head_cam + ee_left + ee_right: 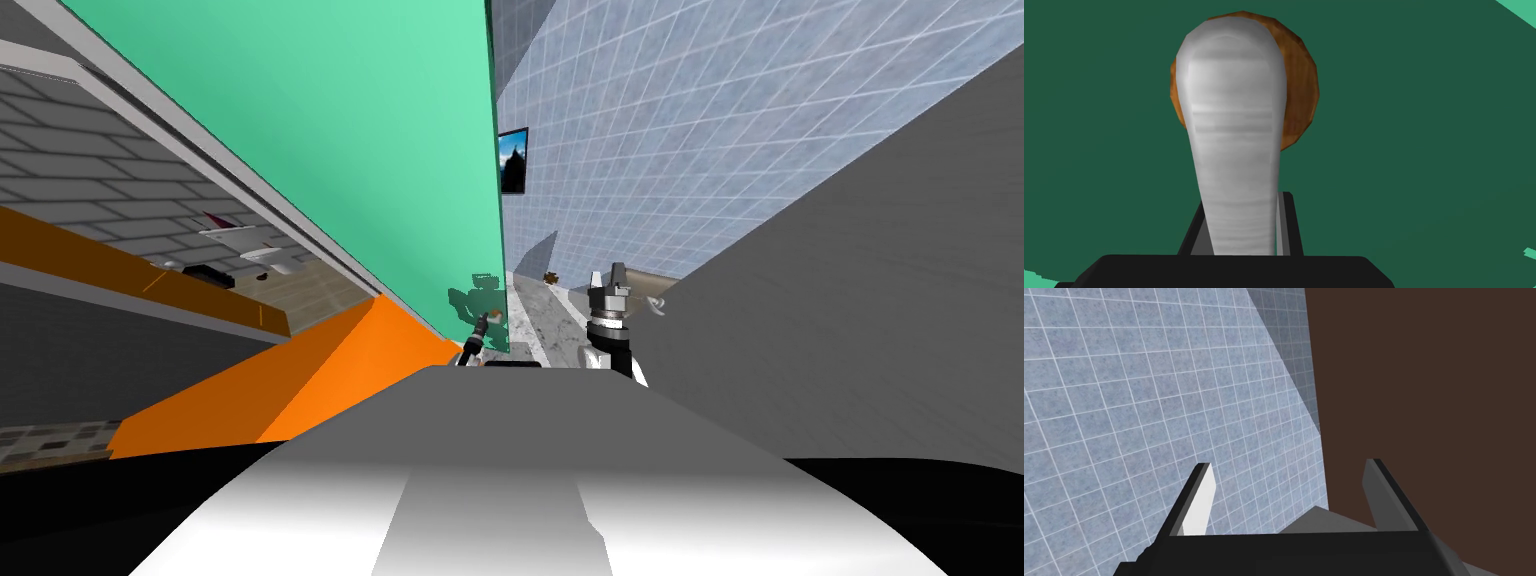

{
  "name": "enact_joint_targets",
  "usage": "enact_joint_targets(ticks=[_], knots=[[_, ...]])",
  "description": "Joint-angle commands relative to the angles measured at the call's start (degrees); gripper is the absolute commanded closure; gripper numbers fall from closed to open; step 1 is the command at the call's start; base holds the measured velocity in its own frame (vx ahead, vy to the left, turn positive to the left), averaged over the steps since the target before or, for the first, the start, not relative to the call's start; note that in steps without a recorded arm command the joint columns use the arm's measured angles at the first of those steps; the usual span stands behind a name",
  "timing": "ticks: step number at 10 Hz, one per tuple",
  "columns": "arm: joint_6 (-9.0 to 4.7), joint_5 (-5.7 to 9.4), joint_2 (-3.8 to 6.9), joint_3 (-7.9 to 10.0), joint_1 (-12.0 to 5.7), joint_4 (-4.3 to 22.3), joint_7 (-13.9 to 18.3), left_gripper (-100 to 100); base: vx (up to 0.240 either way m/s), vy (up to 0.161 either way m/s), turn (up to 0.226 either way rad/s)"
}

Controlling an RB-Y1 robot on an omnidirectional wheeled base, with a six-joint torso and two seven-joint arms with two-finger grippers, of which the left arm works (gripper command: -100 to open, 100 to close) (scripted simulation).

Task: Push the door open

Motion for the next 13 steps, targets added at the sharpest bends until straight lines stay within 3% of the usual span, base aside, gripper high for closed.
enact_joint_targets(ticks=[1,9,11,13], knots=[[0.35,0.60,0.46,1.27,-0.29,-0.71,-0.17,100,0.164,-0.136,0.043],[0.56,3.35,-2.46,6.82,-1.27,0.58,-2.58,100,0.177,-0.133,0.076],[0.63,3.77,-1.03,7.84,-1.09,0.48,-2.75,100,0.106,-0.035,0.042],[0.61,4.26,-0.36,8.82,-1.16,0.59,-3.07,100,0.192,-0.068,0.043]])
